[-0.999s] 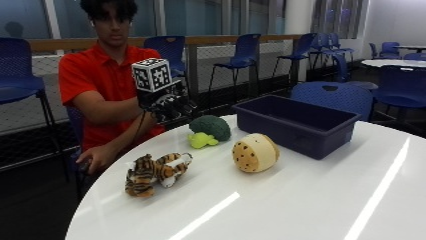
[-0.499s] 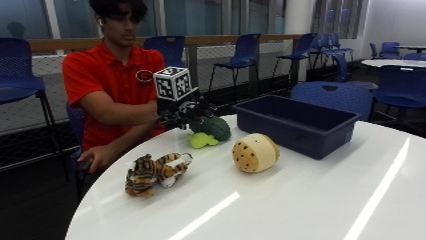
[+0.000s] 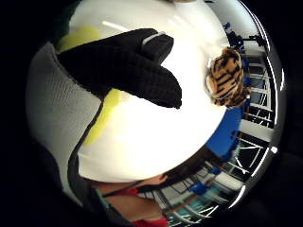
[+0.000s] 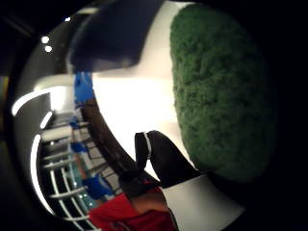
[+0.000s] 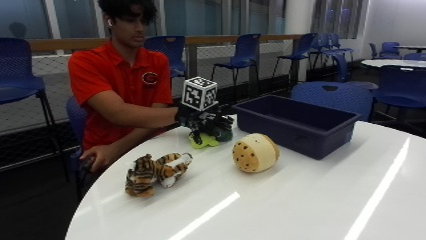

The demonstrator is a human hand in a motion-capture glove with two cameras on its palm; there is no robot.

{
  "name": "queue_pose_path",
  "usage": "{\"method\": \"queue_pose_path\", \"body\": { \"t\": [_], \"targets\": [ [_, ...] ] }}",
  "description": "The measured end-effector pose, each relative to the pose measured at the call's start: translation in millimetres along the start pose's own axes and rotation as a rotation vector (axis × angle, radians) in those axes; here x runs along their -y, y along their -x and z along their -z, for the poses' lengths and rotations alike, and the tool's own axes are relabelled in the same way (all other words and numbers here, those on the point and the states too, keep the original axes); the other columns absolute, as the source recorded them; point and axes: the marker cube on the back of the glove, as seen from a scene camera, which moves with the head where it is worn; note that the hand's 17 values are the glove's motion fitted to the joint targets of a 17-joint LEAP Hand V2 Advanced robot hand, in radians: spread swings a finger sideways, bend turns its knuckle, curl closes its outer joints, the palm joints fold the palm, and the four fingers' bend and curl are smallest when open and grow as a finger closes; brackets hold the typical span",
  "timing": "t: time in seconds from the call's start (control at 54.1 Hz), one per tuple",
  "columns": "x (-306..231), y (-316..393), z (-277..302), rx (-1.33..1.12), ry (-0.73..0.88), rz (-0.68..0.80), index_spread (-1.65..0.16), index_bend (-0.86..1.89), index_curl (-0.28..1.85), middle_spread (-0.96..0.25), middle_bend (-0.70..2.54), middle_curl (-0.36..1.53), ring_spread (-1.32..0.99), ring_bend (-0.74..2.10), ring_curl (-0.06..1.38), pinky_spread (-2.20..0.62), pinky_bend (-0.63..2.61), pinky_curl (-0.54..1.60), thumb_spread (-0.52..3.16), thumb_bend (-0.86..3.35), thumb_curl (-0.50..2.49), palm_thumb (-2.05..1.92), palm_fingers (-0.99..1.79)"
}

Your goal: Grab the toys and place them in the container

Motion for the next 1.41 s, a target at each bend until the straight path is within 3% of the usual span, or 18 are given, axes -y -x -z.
{"method": "queue_pose_path", "body": {
  "t": [0.166,0.259,0.37,0.425,0.573,0.758,0.888,1.128,1.405],
  "targets": [
    [12.2,-0.3,-3.2,-0.060,0.125,0.011,-0.34,0.07,0.16,-0.02,0.10,0.23,0.02,0.22,0.29,0.11,1.30,0.45,1.09,0.00,0.24,0.04,-0.21],
    [14.9,-5.2,-3.8,-0.024,0.131,0.023,-0.37,0.08,0.14,-0.03,0.12,0.21,0.01,0.47,0.35,0.06,1.25,0.43,1.15,0.01,0.26,0.09,-0.05],
    [14.5,-6.0,-4.6,0.016,0.070,0.026,-0.40,0.15,0.16,-0.09,0.23,0.25,-0.05,0.54,0.36,-0.06,1.19,0.40,1.24,0.05,0.29,0.18,0.08],
    [13.1,-3.8,-5.6,0.018,0.026,0.017,-0.42,0.19,0.17,-0.13,0.25,0.26,-0.17,0.69,0.40,-0.15,1.12,0.37,1.31,0.09,0.32,0.25,0.30],
    [11.5,1.9,-6.1,-0.026,-0.093,0.029,-0.43,0.18,0.20,-0.22,0.32,0.31,-0.36,0.82,0.44,-0.29,1.09,0.37,1.40,0.19,0.39,0.43,0.56],
    [18.1,3.4,-8.2,-0.043,-0.195,0.086,-0.44,0.21,0.25,-0.33,0.45,0.38,-0.49,0.93,0.49,-0.37,1.04,0.38,1.15,0.23,0.54,0.64,0.85],
    [23.8,3.6,-3.4,-0.045,-0.182,0.096,-0.44,0.28,0.30,-0.38,0.53,0.44,-0.51,1.04,0.55,-0.38,1.00,0.39,0.99,0.23,0.64,0.70,1.02],
    [22.8,-24.3,28.7,0.059,-0.136,0.061,-0.45,0.39,0.42,-0.43,0.64,0.57,-0.50,1.13,0.62,-0.40,0.97,0.44,0.79,0.24,0.79,0.72,1.04],
    [47.2,-45.3,139.2,0.063,-0.258,-0.009,-0.46,0.42,0.55,-0.46,0.69,0.69,-0.49,1.18,0.66,-0.40,1.01,0.48,0.64,0.24,0.93,0.70,0.96]
  ]
}}
